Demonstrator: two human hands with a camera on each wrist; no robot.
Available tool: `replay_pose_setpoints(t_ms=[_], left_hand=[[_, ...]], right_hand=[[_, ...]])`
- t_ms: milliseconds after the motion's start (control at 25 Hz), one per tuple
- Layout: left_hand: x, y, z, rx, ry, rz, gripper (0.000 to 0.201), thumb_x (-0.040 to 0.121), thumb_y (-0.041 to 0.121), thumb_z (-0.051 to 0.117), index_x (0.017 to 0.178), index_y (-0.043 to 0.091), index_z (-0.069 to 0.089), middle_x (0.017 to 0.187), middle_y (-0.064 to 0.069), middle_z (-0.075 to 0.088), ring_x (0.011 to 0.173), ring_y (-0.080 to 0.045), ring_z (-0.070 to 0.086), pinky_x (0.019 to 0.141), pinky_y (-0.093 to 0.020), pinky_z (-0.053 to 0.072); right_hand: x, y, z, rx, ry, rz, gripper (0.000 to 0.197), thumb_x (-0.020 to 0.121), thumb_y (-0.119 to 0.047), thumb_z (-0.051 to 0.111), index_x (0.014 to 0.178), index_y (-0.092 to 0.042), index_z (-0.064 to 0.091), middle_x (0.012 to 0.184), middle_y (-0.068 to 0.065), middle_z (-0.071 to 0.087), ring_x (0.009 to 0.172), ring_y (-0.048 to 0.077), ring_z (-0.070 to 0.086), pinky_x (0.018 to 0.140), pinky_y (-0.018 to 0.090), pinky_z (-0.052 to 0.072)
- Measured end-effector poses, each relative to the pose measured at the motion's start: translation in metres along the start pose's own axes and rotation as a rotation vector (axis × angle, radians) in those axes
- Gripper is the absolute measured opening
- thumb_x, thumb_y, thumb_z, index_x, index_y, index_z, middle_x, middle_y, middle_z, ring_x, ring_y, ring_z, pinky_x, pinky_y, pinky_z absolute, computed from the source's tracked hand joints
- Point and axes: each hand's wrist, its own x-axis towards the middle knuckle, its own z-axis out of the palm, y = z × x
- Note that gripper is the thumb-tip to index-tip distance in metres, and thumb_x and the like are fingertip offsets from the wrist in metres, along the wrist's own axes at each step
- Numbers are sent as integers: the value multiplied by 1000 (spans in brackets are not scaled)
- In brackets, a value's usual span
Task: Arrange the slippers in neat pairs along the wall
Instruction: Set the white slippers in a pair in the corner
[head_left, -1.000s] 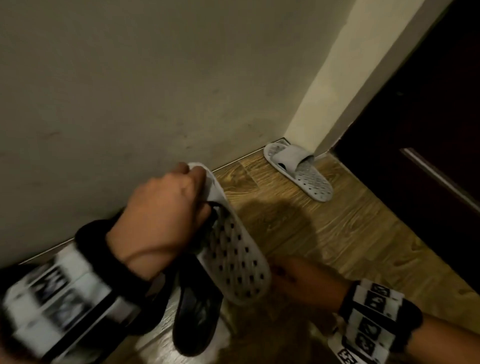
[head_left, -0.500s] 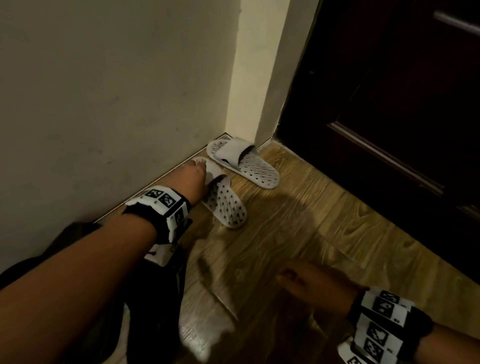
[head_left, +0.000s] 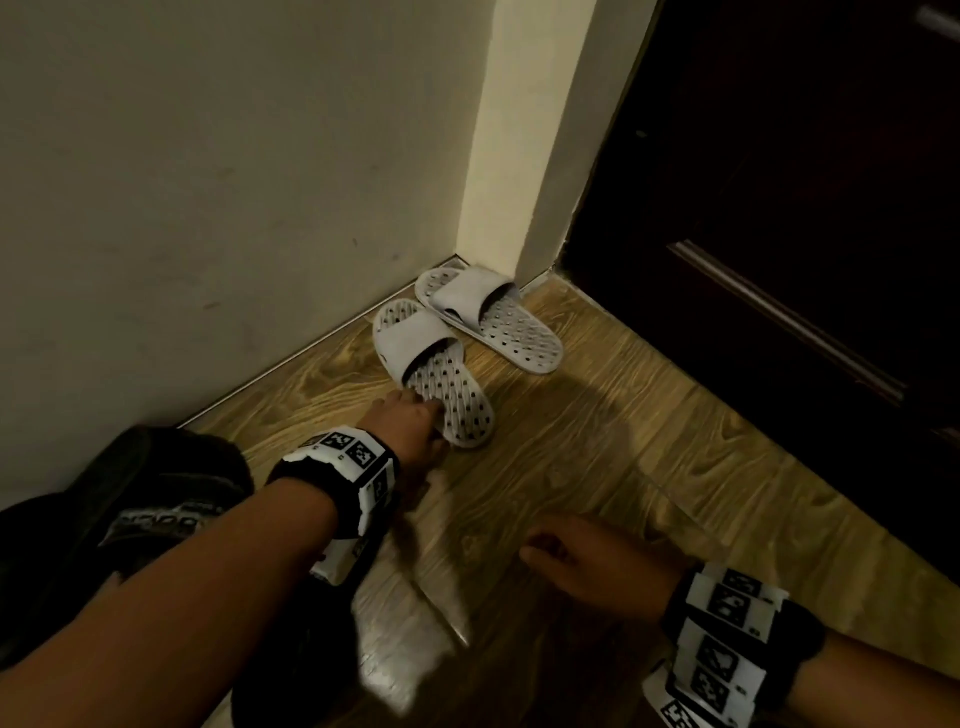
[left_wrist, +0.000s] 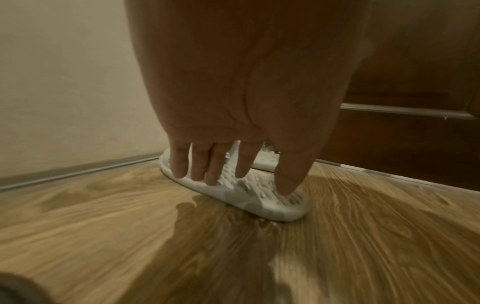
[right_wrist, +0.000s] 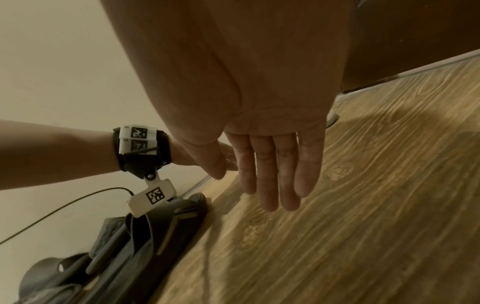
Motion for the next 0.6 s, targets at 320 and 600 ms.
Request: replay_pose_setpoints(t_ms=[320, 600], left_hand=[[15, 23, 17, -30, 68, 133, 53, 92, 38, 48, 141, 19, 41, 147, -16, 39, 133, -33, 40, 111, -41, 37], [24, 48, 17, -65, 113, 5, 60, 91, 49, 48, 145, 27, 36, 141, -21, 34, 128, -38, 41, 108, -43, 37]], right_hand=[[4, 12, -1, 6, 22, -32, 24, 94, -41, 52, 109, -24, 62, 103, -4, 66, 96, 12, 62, 89, 39, 51], [10, 15, 0, -19, 11, -33, 25, 94, -42, 52, 110, -25, 62, 106, -4, 65, 100, 13, 61, 91, 38, 49]])
